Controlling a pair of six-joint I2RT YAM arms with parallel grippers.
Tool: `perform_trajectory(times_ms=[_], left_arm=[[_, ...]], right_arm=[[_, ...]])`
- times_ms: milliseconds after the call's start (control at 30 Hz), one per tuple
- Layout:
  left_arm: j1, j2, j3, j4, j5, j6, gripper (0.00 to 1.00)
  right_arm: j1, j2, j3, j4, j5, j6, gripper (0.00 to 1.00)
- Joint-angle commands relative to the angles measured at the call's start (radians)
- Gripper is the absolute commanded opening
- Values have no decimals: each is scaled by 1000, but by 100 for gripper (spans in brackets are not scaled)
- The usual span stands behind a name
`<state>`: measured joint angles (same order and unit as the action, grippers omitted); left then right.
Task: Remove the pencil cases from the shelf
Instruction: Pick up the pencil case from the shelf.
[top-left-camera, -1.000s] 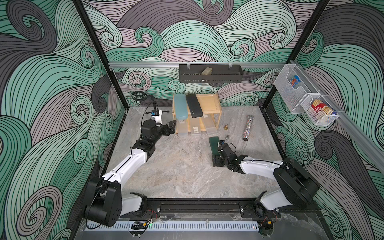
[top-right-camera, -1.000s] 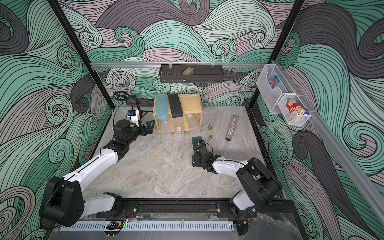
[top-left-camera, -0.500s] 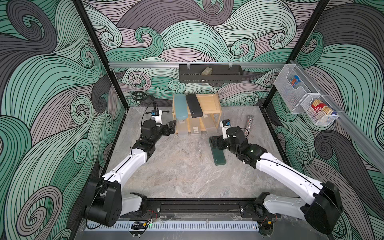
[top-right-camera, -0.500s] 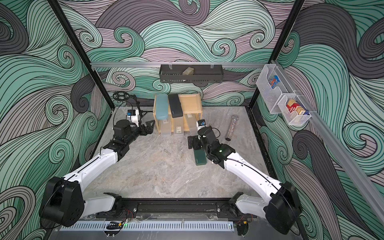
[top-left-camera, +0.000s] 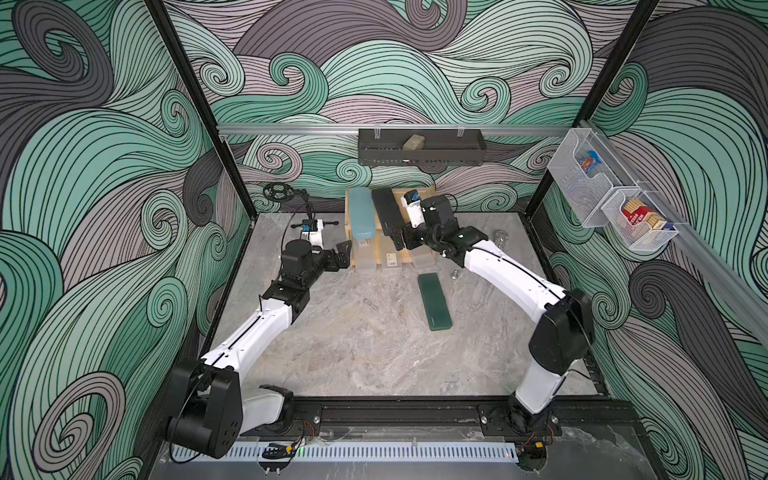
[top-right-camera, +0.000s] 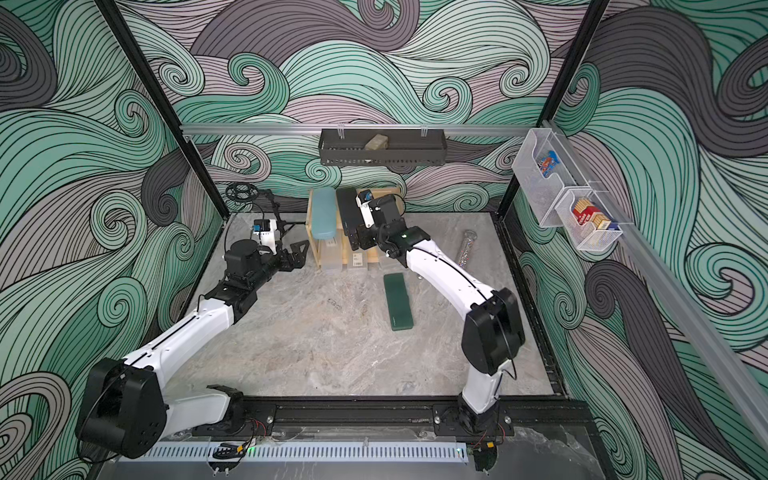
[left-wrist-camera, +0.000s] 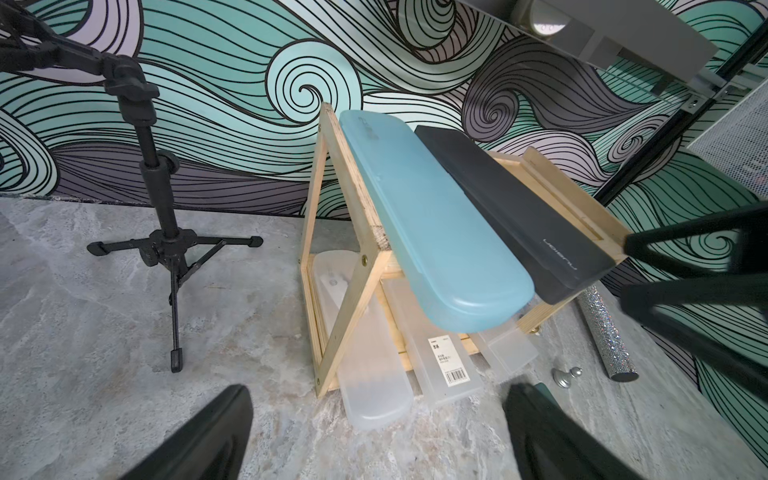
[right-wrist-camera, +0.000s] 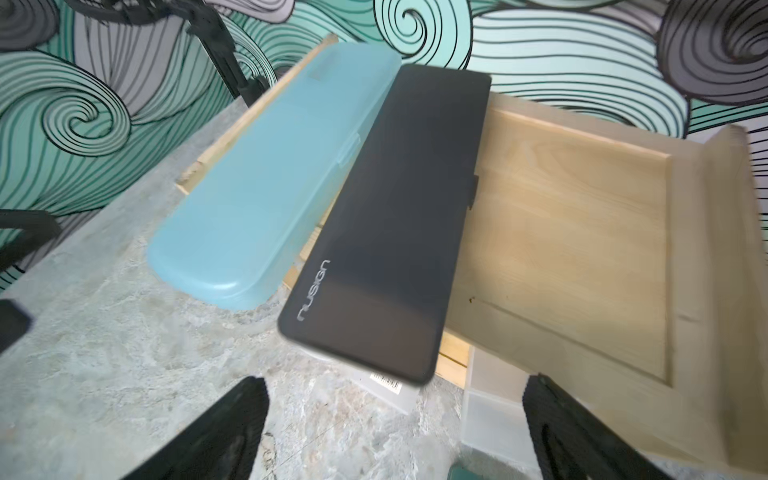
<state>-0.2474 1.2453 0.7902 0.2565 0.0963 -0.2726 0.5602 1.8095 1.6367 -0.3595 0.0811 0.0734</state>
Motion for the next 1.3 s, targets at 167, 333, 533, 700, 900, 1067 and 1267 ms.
perform_trajectory(times_ms=[167,333,533,700,900,1067,1267], left_arm=[[-6,-8,17,-8,-12,17,98],[-5,-3,17,-7,-13,19,98],[-5,8,20,-3,-11,20,99],[-5,9,20,-4,-13,23,99],[-6,14,20,-2,-12,24,98],[-6,16,20,-2,-11,23,99],[-6,16,17,0,-11,22,98]], right_arm=[[-14,129,166,-35,-48,-37,100],[-13,157,195,-47,-74,-23,100],[-15,203,257,-57,-57,-11,100],[-17,258,314,-91,-36,0,94],[-19,263,302,-91,-7,5,80],[-20,245,285,-91,17,6,75],[-20,202,272,-89,53,-2,72]])
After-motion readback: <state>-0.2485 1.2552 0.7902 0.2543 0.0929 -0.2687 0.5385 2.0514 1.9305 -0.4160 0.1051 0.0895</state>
